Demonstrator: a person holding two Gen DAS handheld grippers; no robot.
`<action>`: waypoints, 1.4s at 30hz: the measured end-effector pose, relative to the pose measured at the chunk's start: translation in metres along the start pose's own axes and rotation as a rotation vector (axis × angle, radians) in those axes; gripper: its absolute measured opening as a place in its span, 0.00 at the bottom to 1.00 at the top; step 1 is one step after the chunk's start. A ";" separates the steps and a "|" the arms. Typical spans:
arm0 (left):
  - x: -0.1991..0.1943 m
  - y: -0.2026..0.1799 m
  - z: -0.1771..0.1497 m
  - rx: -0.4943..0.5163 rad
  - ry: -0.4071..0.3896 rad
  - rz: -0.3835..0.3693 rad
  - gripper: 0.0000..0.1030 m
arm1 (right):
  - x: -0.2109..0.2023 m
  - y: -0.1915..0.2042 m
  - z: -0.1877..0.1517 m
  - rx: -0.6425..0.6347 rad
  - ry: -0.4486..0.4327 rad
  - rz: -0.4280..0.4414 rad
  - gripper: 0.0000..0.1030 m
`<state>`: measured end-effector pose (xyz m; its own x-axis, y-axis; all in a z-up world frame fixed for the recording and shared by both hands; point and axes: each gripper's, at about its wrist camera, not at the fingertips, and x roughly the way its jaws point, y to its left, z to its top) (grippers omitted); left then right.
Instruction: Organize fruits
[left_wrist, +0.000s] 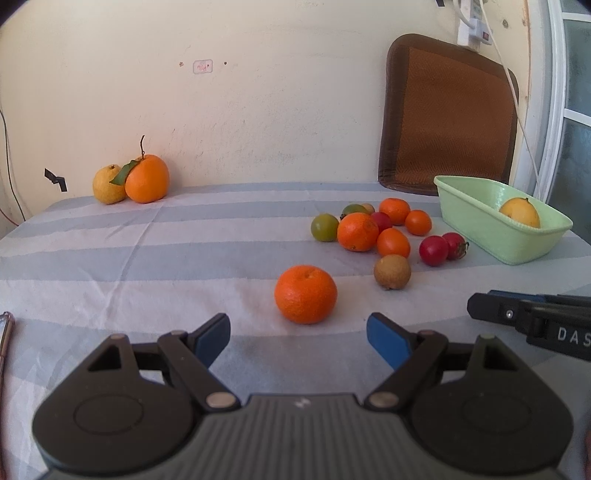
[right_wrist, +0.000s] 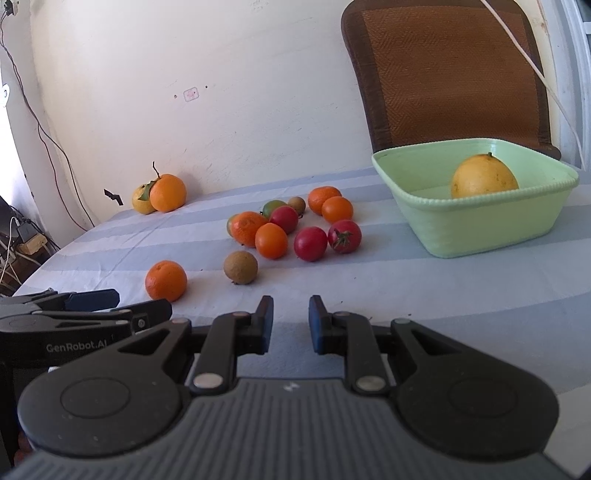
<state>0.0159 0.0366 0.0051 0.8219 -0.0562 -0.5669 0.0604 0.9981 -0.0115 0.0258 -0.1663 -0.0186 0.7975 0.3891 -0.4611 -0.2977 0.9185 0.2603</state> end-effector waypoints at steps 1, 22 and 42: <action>0.000 0.000 0.000 0.001 0.000 0.000 0.81 | 0.000 0.000 0.000 -0.001 0.000 0.001 0.23; -0.123 0.041 -0.056 -0.014 -0.054 -0.084 0.89 | -0.002 0.005 -0.001 -0.034 0.000 0.049 0.23; -0.080 0.033 0.000 0.051 -0.179 -0.046 0.89 | -0.003 0.002 -0.001 -0.036 0.013 0.079 0.23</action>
<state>-0.0482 0.0742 0.0499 0.9051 -0.1100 -0.4107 0.1252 0.9921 0.0101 0.0224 -0.1651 -0.0172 0.7642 0.4612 -0.4510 -0.3782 0.8867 0.2659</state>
